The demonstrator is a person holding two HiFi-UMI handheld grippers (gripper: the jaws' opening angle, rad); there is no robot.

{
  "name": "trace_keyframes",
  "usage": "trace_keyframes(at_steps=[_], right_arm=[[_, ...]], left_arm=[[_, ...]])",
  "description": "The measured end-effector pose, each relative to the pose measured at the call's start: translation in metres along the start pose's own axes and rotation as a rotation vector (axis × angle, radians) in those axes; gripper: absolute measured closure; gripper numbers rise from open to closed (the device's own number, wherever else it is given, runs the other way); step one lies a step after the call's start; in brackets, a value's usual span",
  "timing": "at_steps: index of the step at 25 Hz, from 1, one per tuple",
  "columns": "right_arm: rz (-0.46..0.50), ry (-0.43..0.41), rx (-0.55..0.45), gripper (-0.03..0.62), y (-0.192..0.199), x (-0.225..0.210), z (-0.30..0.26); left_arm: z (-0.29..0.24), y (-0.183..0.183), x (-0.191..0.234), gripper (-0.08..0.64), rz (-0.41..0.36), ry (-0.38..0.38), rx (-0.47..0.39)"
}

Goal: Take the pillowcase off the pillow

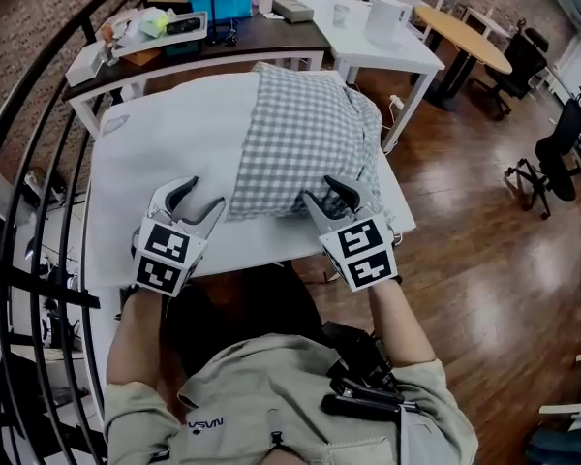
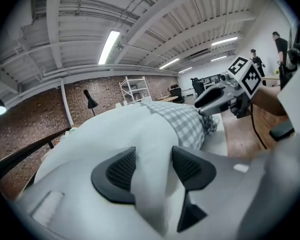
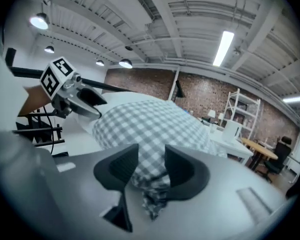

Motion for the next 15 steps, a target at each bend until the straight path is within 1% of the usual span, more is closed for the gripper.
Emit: trace_keyframes(at_steps=[1,3,4,6,9,11,13,15], right_arm=[[0.011,0.001,0.022,0.425,0.005,0.005,-0.008],[0.05,0.028,0.051,0.438,0.012,0.011,-0.019],[0.074,0.048,0.057,0.469,0.013,0.012,-0.02],[0.112,0.084,0.053,0.565,0.009,0.012,-0.017],[0.145,0.14,0.027,0.58,-0.002,0.001,-0.006],[0.158,0.222,0.032,0.588,-0.005,-0.018,0.006],[0.128,0.288,0.033,0.588,0.0,-0.043,0.019],[0.102,0.337,0.04,0.588,0.007,-0.065,0.031]], left_arm=[[-0.003,0.003,0.001,0.33,-0.001,-0.013,0.0],[-0.007,0.006,0.001,0.41,0.008,-0.028,-0.012],[-0.006,0.006,0.001,0.446,0.02,-0.032,-0.024],[-0.001,0.001,0.004,0.501,0.044,-0.044,-0.058],[0.01,-0.016,0.016,0.518,0.061,-0.072,-0.114],[0.018,-0.026,0.029,0.529,0.071,-0.105,-0.141],[0.027,-0.032,0.048,0.529,0.101,-0.137,-0.168],[0.034,-0.034,0.061,0.529,0.12,-0.15,-0.181]])
Point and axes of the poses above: the fingertips, and each gripper's own axes: z backward along the fingers, x to its left, y out of its underside, the point moved 7 cm from there along z, backward along the fingers, and after that the axes turned 1 degree about -y, right-handed, at the moved point
